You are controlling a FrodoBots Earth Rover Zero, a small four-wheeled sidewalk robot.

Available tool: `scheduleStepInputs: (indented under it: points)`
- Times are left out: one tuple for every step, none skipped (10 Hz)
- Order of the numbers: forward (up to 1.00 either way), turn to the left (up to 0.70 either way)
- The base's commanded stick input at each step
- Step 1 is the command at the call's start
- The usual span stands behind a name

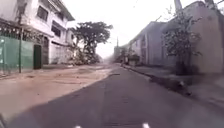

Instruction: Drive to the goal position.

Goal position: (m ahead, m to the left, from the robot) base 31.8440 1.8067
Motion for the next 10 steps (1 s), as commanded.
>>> scheduleStepInputs:
  points:
    - [1.0, 0.0]
    - [1.0, 0.0]
    - [1.0, 0.0]
    - [1.0, 0.0]
    - [1.0, 0.0]
    - [1.0, 0.0]
    - [1.0, 0.0]
    - [1.0, 0.0]
    - [1.0, 0.0]
    - [1.0, 0.0]
